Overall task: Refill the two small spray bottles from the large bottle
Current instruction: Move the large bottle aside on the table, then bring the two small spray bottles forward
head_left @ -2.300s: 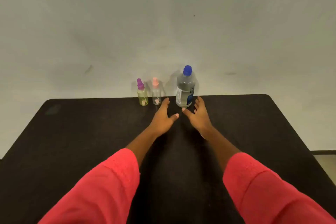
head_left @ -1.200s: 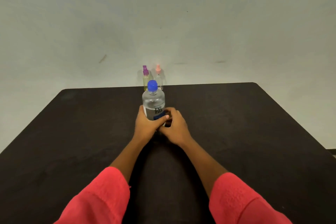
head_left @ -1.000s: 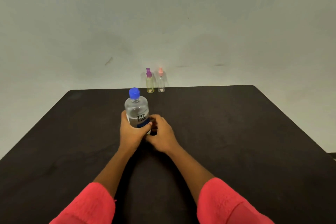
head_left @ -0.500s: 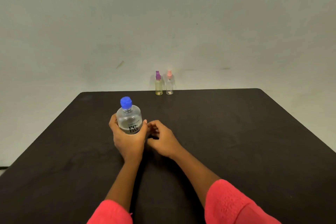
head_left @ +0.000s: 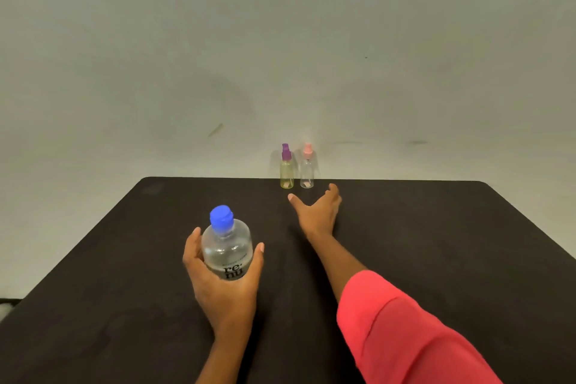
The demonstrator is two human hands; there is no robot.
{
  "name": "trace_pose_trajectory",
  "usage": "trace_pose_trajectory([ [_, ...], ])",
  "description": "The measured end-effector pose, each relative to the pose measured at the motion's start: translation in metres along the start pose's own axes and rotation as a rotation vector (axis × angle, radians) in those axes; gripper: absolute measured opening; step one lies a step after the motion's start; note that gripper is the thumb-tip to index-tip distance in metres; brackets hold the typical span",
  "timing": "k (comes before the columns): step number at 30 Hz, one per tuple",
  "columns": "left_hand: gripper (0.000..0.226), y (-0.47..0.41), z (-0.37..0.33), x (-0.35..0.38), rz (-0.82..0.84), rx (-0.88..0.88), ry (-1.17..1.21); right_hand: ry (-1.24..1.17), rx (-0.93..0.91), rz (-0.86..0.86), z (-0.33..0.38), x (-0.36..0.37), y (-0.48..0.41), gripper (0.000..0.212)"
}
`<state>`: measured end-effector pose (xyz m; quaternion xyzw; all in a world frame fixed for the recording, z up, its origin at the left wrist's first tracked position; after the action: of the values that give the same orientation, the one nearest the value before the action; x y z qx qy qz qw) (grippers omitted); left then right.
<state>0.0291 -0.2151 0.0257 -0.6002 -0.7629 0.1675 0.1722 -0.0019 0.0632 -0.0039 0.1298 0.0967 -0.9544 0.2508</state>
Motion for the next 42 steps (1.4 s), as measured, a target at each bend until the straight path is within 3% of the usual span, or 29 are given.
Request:
trace_pose_trajectory([
  [5, 0.088, -0.018, 0.009, 0.025, 0.038, 0.028, -0.005, 0.018, -0.017, 0.026, 0.004, 0.018, -0.032, 0.098],
  [11, 0.097, -0.038, 0.016, 0.046, 0.022, 0.119, -0.05, 0.0, -0.033, 0.107, 0.003, 0.025, -0.06, 0.078],
  [13, 0.098, -0.037, 0.0, 0.042, -0.034, 0.31, -0.158, -0.024, -0.038, 0.125, 0.002, 0.027, -0.067, 0.071],
  [15, 0.087, -0.019, -0.037, 0.045, -0.1, 0.646, -0.288, -0.035, -0.038, 0.136, 0.001, 0.029, -0.075, 0.066],
  [17, 0.066, 0.006, -0.07, 0.068, -0.01, 0.909, -0.229, -0.055, -0.046, 0.146, 0.0, 0.032, -0.081, 0.06],
  [18, 0.056, 0.015, -0.078, 0.086, 0.096, 0.944, -0.146, -0.061, -0.059, 0.157, 0.001, 0.033, -0.083, 0.056],
  [19, 0.049, 0.018, -0.079, 0.107, 0.211, 0.9, -0.066, -0.066, -0.076, 0.171, 0.0, 0.035, -0.084, 0.053],
  [21, 0.045, 0.005, -0.056, 0.149, 0.365, 0.613, 0.02, -0.071, -0.097, 0.206, -0.002, 0.038, -0.085, 0.051],
  [24, 0.053, -0.028, 0.007, 0.194, 0.381, 0.033, 0.072, -0.078, -0.105, 0.244, -0.003, 0.038, -0.089, 0.053],
  [27, 0.066, -0.054, 0.063, 0.223, 0.361, -0.282, 0.016, -0.097, -0.116, 0.257, -0.005, 0.037, -0.094, 0.05],
  [33, 0.067, -0.085, 0.104, 0.256, 0.418, -0.375, 0.056, -0.105, -0.135, 0.237, -0.008, 0.038, -0.097, 0.042],
  [38, 0.052, -0.079, 0.098, 0.262, 0.405, -0.245, -0.182, -0.11, -0.145, 0.243, -0.007, 0.033, -0.088, 0.039],
  [42, 0.045, -0.066, 0.088, 0.257, 0.468, -0.197, -0.193, -0.11, -0.142, 0.24, -0.008, 0.02, -0.078, 0.037],
])
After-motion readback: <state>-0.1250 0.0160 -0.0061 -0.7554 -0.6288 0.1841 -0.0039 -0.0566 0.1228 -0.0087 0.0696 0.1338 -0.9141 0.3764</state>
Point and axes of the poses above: each hand's wrist, its own y-axis away from the middle knuckle, its own x-axis out of the palm, z = x × y, the point moved 9 cm from there along -y, towards the middle knuckle, and after that the axes turned 2 degrees about y, right-handed, at the moved point
